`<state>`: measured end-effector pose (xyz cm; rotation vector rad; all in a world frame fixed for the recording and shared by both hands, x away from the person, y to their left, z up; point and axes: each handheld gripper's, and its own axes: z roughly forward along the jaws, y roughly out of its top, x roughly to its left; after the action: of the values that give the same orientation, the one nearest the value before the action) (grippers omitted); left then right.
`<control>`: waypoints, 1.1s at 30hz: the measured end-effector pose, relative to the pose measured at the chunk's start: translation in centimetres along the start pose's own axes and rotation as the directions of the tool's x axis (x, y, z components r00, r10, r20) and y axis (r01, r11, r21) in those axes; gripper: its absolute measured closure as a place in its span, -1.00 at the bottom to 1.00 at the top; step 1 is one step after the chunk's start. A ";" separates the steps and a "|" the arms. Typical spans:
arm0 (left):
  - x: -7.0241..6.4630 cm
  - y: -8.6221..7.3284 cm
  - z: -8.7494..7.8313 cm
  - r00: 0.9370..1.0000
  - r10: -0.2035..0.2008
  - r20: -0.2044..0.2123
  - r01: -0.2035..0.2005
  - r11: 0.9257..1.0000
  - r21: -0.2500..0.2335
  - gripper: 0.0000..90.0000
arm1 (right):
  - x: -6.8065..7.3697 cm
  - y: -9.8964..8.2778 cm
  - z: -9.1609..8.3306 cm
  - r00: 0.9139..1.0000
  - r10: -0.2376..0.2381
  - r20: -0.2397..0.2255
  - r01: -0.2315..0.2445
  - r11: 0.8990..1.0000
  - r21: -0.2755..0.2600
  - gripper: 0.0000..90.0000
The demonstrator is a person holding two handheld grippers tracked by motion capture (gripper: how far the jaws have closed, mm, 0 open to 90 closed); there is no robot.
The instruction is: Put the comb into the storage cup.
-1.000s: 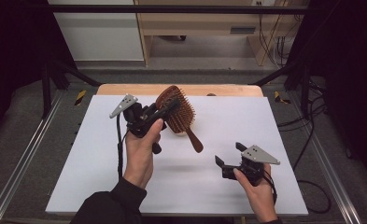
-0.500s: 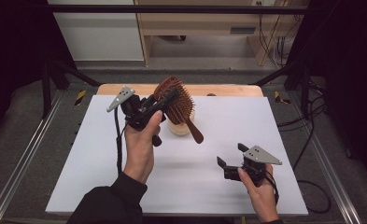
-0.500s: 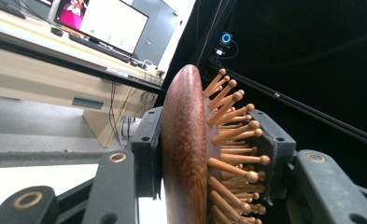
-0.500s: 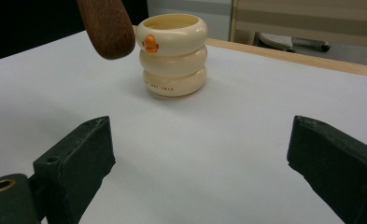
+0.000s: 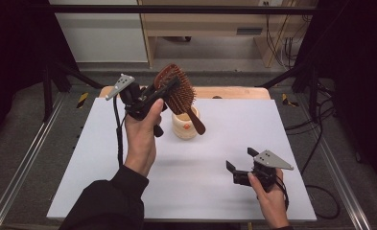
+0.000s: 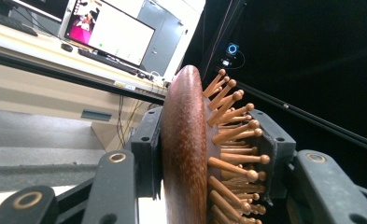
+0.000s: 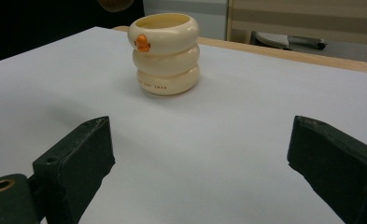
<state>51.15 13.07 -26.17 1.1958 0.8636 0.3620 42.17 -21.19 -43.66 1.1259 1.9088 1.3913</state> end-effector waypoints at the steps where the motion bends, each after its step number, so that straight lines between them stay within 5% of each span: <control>1: 0.0 0.3 0.1 1.000 0.010 -0.001 -0.010 1.000 0.000 0.15 | 0.0 0.0 0.1 1.000 0.001 0.000 -0.001 1.000 -0.002 -0.84; 7: -0.1 1.3 1.1 0.999 0.034 -0.003 -0.034 0.999 -0.012 0.15 | -0.1 0.1 0.0 1.000 0.005 -0.009 -0.005 1.000 -0.009 -0.85; 14: 0.7 2.1 1.8 1.000 0.002 -0.005 -0.003 0.999 -0.053 0.15 | -0.4 0.0 0.1 1.000 0.016 -0.021 -0.017 1.000 -0.022 -0.86; 33: 1.6 1.9 3.6 0.997 0.052 -0.055 -0.054 0.998 -0.036 0.15 | -0.3 0.0 0.1 0.999 0.015 -0.030 -0.016 1.000 -0.026 -0.87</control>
<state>55.20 12.48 -24.66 1.1799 0.8697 0.4540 42.40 -21.39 -43.69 1.1154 1.9006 1.4455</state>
